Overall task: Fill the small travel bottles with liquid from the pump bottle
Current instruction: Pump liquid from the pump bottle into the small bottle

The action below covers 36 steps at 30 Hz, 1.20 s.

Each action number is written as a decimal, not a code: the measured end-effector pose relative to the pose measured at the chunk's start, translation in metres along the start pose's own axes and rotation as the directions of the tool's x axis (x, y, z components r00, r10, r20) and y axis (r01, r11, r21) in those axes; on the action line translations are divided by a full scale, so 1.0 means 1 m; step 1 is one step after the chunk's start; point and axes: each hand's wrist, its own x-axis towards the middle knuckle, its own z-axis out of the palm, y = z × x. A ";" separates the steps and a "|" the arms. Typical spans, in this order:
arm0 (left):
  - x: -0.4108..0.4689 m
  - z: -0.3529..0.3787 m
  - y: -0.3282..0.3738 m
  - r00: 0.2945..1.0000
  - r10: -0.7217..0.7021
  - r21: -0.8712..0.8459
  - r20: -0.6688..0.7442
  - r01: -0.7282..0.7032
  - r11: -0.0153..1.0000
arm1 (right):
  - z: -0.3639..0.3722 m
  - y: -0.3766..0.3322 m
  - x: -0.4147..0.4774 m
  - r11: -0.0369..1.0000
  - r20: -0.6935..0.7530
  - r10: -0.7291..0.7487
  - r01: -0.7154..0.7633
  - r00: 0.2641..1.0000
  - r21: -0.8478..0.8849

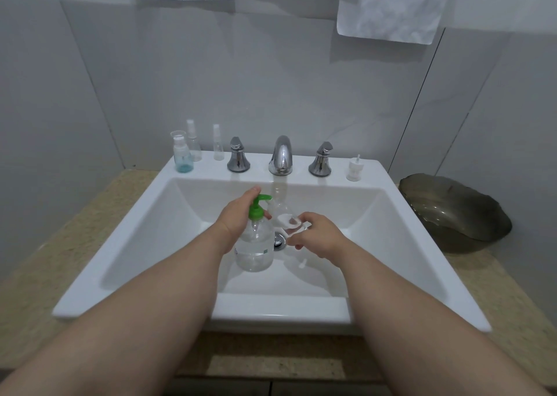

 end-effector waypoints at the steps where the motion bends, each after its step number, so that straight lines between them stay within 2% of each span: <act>1: 0.001 0.000 0.000 1.000 -0.006 -0.001 -0.005 0.006 1.000 | 0.000 0.000 0.000 1.000 0.000 0.000 0.000 1.000 0.000; 15: 0.005 -0.002 -0.001 0.998 -0.054 0.013 -0.006 0.055 0.998 | 0.000 0.001 0.001 1.000 0.004 -0.004 0.004 1.000 -0.016; 36: 0.004 -0.008 -0.001 0.999 -0.030 0.047 0.016 0.029 0.998 | 0.000 0.000 -0.001 1.000 0.013 0.001 -0.001 1.000 -0.011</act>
